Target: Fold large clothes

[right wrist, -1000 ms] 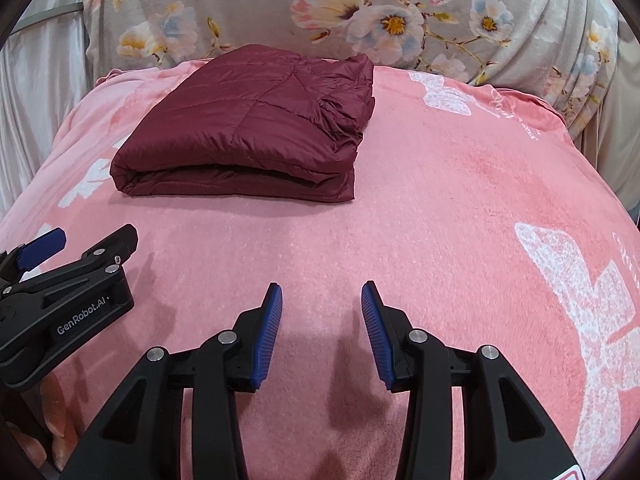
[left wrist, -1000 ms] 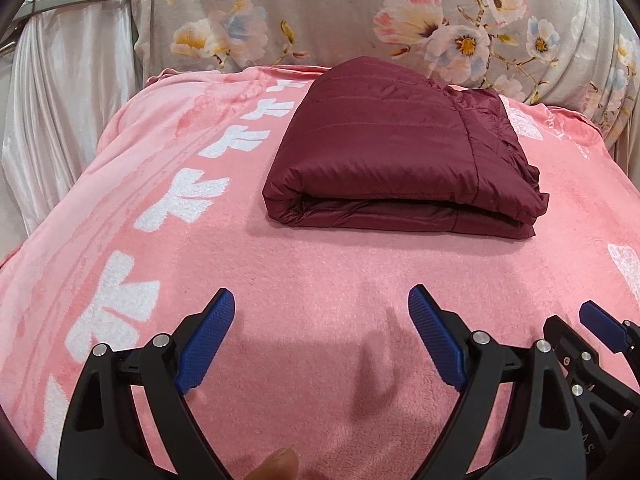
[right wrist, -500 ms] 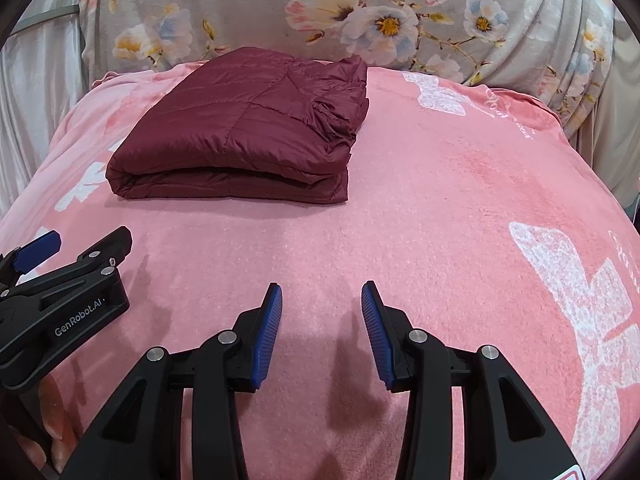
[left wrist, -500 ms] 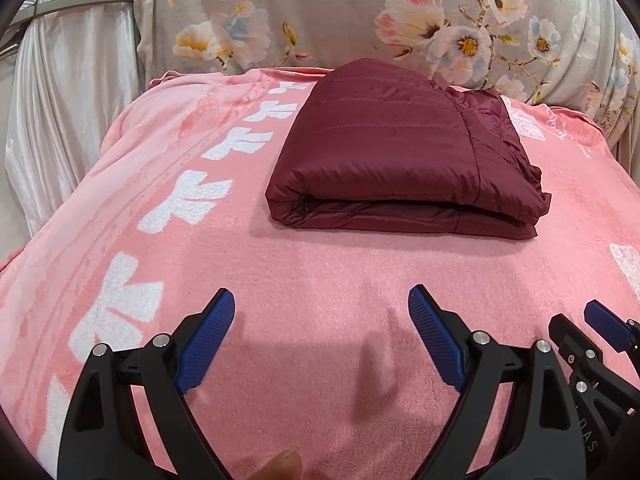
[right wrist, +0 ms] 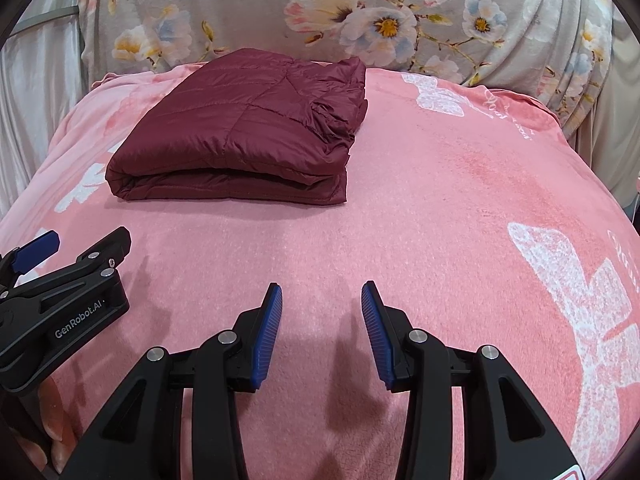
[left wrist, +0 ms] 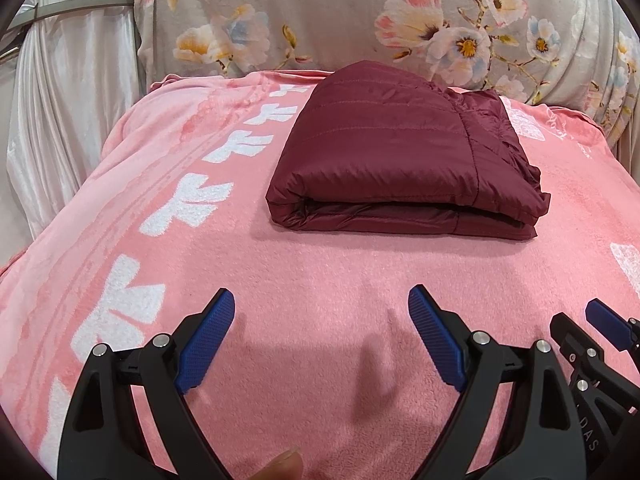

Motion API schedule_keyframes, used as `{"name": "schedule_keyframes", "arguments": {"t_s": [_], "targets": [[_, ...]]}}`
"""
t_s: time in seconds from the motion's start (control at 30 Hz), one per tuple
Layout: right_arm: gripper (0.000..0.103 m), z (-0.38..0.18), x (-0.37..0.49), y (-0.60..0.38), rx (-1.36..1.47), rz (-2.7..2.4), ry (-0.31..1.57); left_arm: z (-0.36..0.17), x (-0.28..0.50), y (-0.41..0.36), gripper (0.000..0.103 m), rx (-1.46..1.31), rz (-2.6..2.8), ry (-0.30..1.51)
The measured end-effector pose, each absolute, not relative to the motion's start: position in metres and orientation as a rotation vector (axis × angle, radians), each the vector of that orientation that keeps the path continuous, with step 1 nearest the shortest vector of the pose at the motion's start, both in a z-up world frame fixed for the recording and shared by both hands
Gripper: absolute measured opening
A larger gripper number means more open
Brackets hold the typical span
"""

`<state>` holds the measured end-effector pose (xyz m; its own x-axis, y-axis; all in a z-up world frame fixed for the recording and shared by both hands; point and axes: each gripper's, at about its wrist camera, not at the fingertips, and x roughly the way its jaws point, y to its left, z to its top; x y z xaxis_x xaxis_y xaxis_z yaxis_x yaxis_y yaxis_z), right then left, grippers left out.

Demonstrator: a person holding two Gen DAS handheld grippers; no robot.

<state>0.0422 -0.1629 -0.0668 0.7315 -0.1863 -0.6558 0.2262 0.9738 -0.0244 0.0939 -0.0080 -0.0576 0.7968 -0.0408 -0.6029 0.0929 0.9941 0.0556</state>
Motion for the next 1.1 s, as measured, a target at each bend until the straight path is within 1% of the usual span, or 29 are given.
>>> {"name": "schedule_keyframes", "arguments": {"t_s": [1.1], "targets": [[0.041, -0.0672, 0.0418, -0.1632, 0.055, -0.226, 0.714, -0.0538, 0.0937, -0.0059, 0.086, 0.092, -0.083, 0.624]]}}
